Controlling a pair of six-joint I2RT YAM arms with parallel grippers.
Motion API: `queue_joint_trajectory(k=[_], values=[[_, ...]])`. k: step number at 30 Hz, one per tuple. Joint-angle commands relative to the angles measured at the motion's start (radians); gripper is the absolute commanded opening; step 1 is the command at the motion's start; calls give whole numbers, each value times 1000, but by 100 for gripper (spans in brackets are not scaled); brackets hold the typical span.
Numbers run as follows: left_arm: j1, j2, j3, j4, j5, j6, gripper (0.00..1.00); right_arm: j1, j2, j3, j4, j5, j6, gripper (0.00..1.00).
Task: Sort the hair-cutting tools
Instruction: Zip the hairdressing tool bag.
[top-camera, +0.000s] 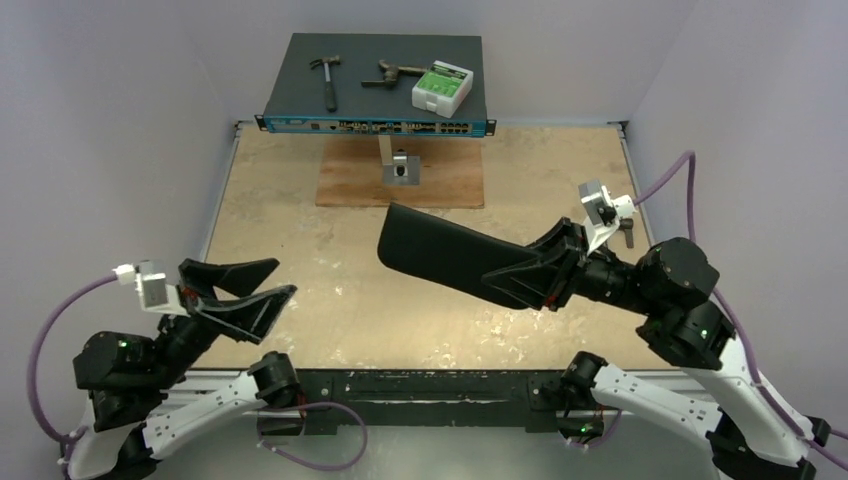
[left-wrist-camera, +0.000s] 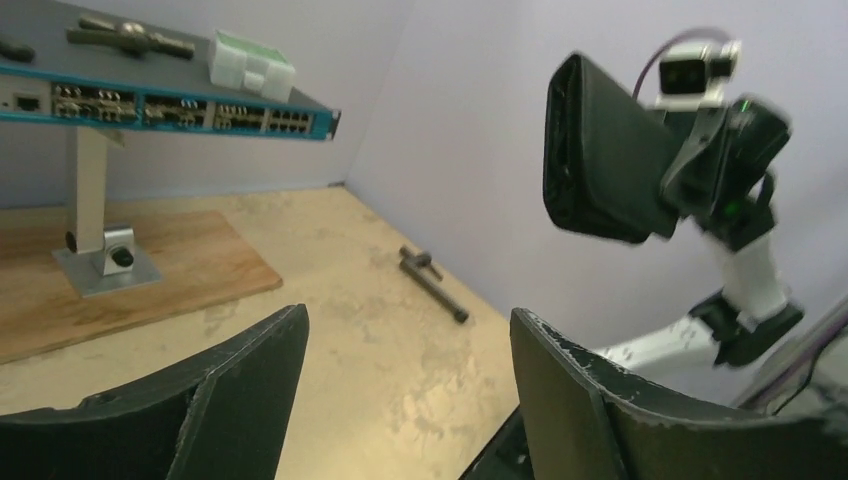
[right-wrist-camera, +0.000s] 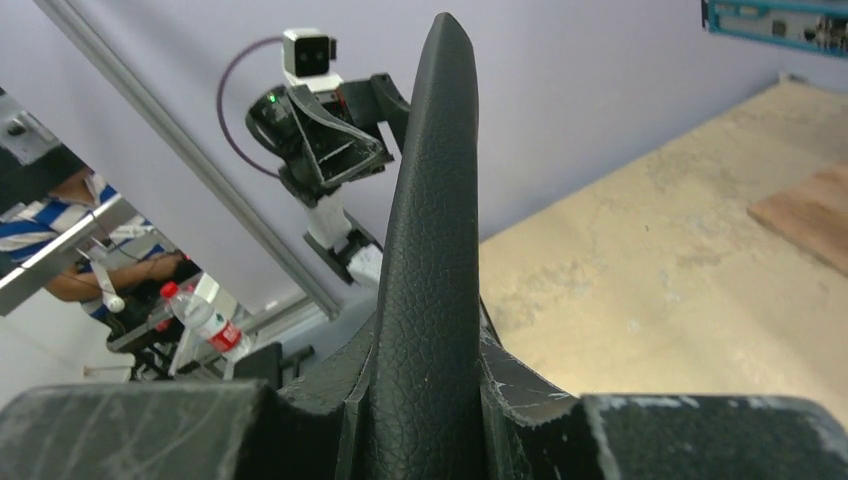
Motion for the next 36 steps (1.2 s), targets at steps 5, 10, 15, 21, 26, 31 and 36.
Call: queue_joint_trajectory(k=[5, 10, 15, 21, 26, 31, 36], values=[[-3, 248, -101, -57, 295, 158, 96, -2, 124, 253, -606, 37, -99, 0], [-11, 257, -270, 267, 261, 147, 100, -1, 288, 468, -974, 190, -174, 0], [-59, 292, -503, 641, 125, 69, 100, -2, 333, 611, -1088, 238, -189, 0], [-236, 410, -587, 884, 90, 306, 100, -2, 313, 544, -1068, 168, -205, 0], [-243, 524, -609, 1029, 202, 387, 99, -1, 291, 513, -1049, 120, -209, 0], [-244, 591, -591, 1067, 224, 464, 92, -2, 274, 493, -1023, 81, -209, 0], [-244, 632, -564, 1041, 263, 494, 81, -2, 263, 477, -995, 62, -208, 0]])
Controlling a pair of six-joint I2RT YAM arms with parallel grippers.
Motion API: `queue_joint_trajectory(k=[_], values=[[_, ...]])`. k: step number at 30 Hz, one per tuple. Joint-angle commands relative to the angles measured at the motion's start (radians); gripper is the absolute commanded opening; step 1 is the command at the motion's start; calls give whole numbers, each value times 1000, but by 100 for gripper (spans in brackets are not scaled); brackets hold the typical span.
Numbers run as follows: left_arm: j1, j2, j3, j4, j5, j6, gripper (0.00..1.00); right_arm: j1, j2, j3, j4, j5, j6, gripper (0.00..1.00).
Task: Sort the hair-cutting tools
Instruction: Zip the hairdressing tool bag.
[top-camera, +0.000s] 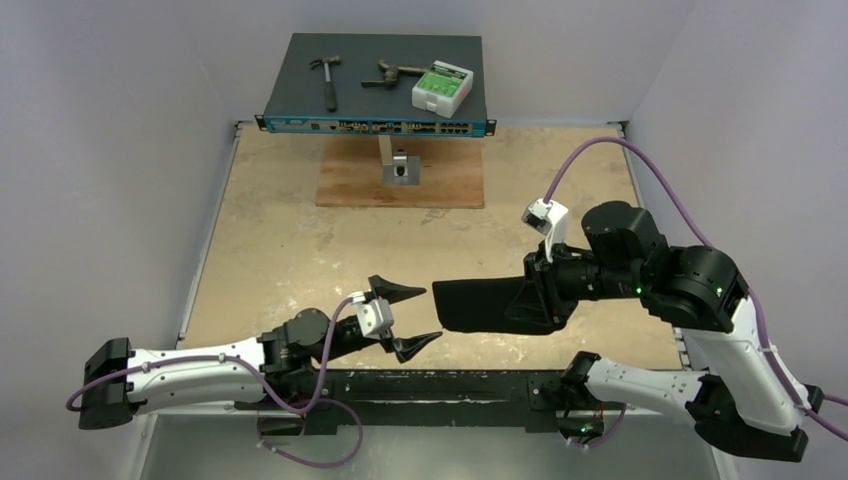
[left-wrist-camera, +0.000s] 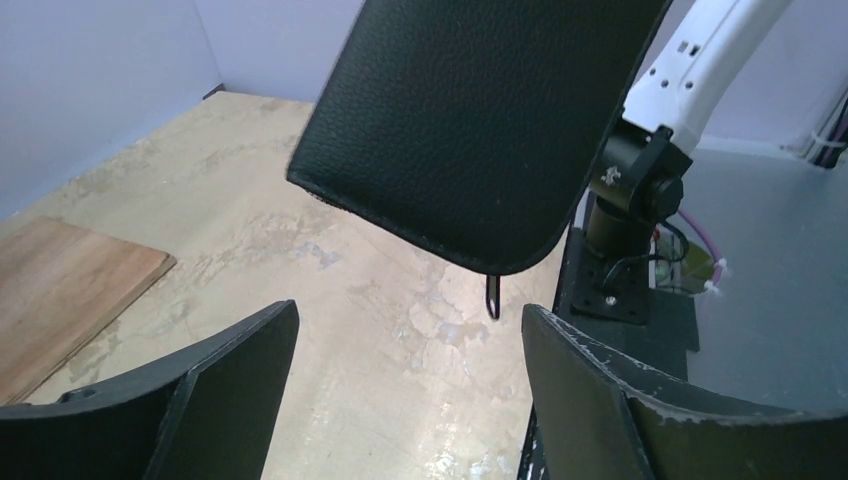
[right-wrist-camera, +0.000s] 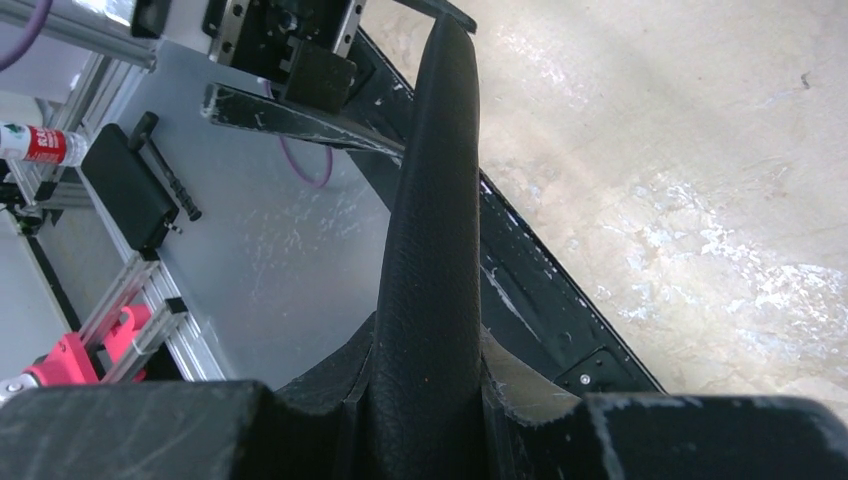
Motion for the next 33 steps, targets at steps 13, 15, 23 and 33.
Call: queue_joint_trajectory(k=[13, 15, 23, 33], values=[[-6, -2, -1, 125, 132, -24, 76, -1, -31, -19, 144, -73, -3, 0], [-6, 24, 8, 131, 146, -29, 73, -1, -32, -20, 147, -73, -3, 0], [-6, 114, 35, 153, 171, -36, 42, -1, -42, -23, 156, -73, 9, 0], [-7, 78, 22, 153, 139, -45, 54, -1, -49, -34, 166, -78, 9, 0]])
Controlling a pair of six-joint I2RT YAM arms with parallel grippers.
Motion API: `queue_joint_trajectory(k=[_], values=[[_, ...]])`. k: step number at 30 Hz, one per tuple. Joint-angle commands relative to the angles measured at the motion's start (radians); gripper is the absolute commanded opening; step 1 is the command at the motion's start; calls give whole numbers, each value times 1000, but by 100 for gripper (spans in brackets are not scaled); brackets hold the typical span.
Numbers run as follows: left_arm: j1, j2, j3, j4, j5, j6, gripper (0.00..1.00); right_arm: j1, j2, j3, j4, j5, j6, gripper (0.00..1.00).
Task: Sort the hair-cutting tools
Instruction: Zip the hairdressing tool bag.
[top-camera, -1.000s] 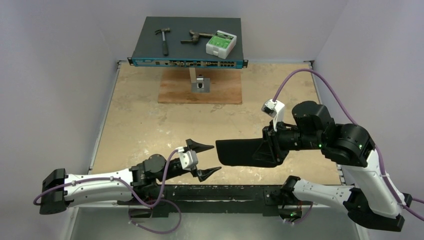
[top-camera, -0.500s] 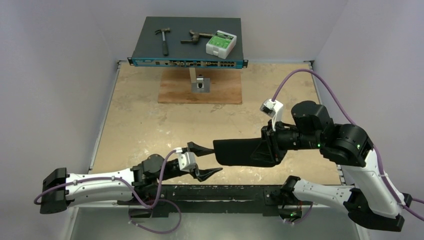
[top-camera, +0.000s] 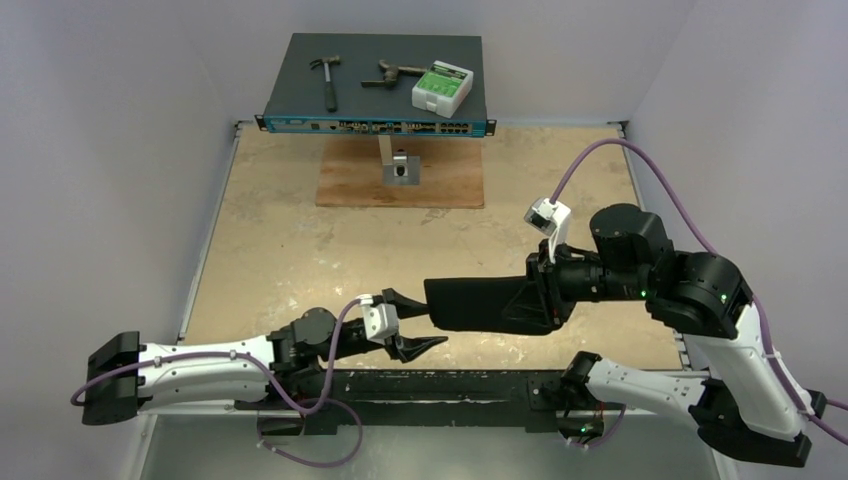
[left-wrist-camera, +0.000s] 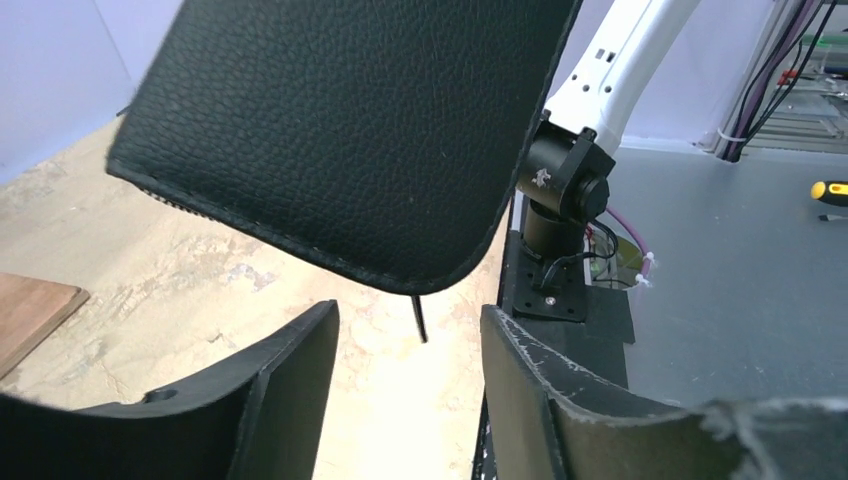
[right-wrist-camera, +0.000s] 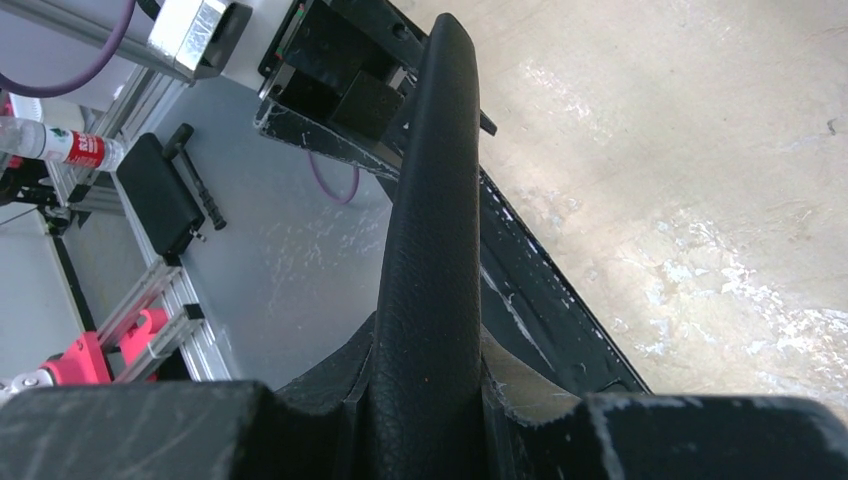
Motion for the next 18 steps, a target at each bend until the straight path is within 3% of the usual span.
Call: queue_joint_trajectory(k=[1, 4, 7, 11, 16, 18], values=[[-6, -32, 23, 54, -8, -15, 57, -1, -13, 0, 82, -35, 5, 0], [-6, -48, 18, 56, -21, -16, 61, -1, -9, 0, 85, -39, 3, 0], [-6, -50, 19, 57, -30, -11, 57, -2, -5, 0, 90, -41, 1, 0], [-6, -35, 24, 58, -32, -10, 40, -1, -5, -5, 97, -42, 1, 0], [-6, -30, 28, 47, -40, -6, 2, -1, -7, -10, 101, -45, 1, 0], [-6, -40, 26, 43, -46, -2, 0, -1, -7, -15, 100, -53, -1, 0]])
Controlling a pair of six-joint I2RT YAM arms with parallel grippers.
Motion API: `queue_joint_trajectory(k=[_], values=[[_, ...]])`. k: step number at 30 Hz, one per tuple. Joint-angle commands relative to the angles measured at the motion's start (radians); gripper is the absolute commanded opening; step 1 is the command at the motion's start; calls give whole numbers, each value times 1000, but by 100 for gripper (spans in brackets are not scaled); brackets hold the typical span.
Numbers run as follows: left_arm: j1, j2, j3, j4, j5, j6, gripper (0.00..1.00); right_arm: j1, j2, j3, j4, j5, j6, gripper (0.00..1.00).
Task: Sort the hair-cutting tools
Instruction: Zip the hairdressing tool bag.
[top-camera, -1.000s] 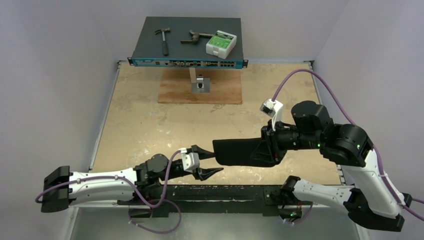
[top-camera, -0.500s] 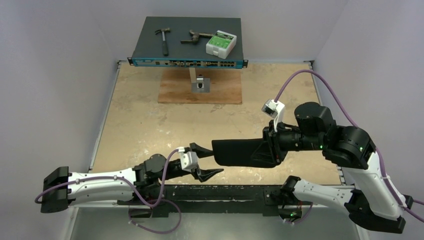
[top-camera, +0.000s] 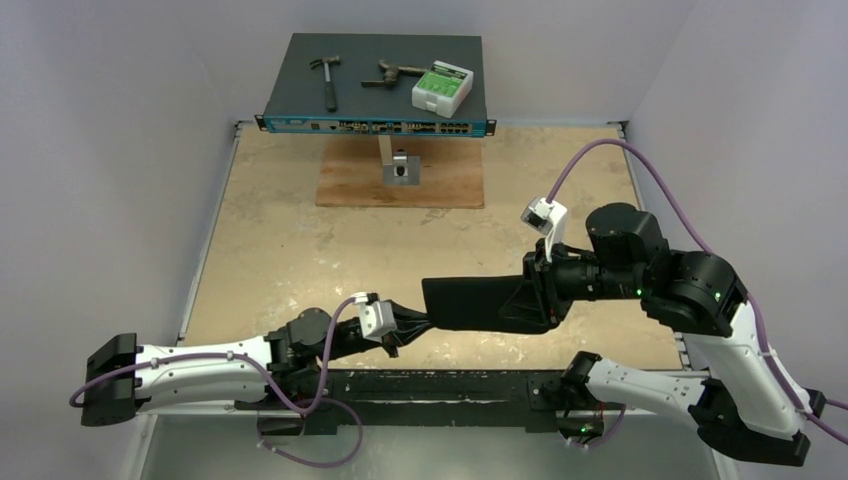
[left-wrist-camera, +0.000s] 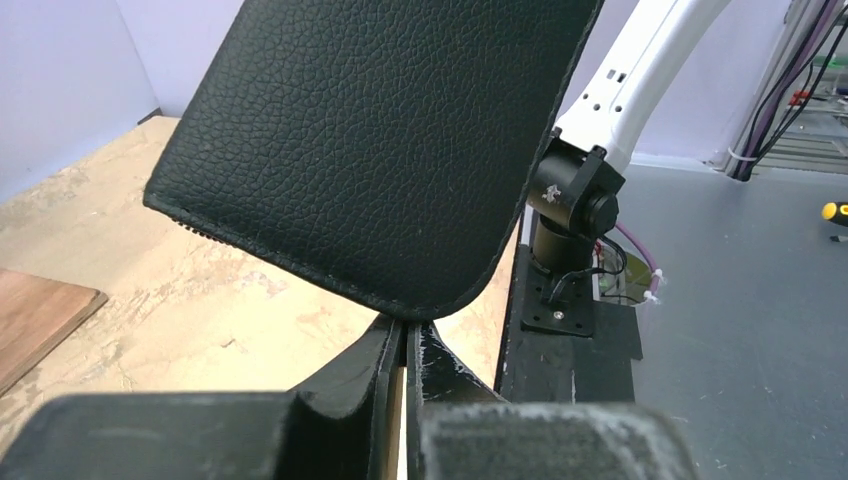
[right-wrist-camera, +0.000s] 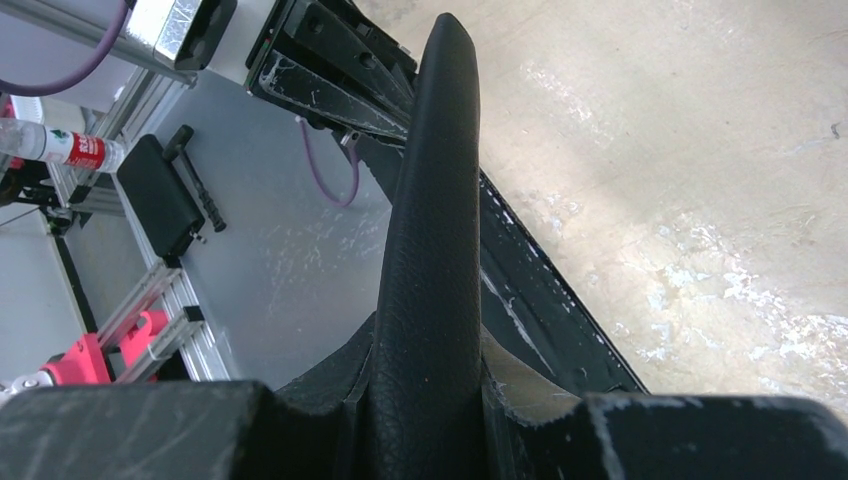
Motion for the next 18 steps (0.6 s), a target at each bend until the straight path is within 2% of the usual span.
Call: queue_joint_trajectory(k=[1, 5, 13, 18], values=[[-7, -16, 23, 33, -16, 9, 0, -1, -7, -1, 81, -47, -1, 0], [-5, -49, 21, 12, -86, 35, 0, -1, -5, -15, 56, -61, -11, 0], [-7, -143, 9, -16, -319, 202, 0, -1, -2, -42, -46, -87, -59, 0], [-5, -146, 20, 26, -383, 289, 0, 1, -11, -88, -59, -105, -72, 0]])
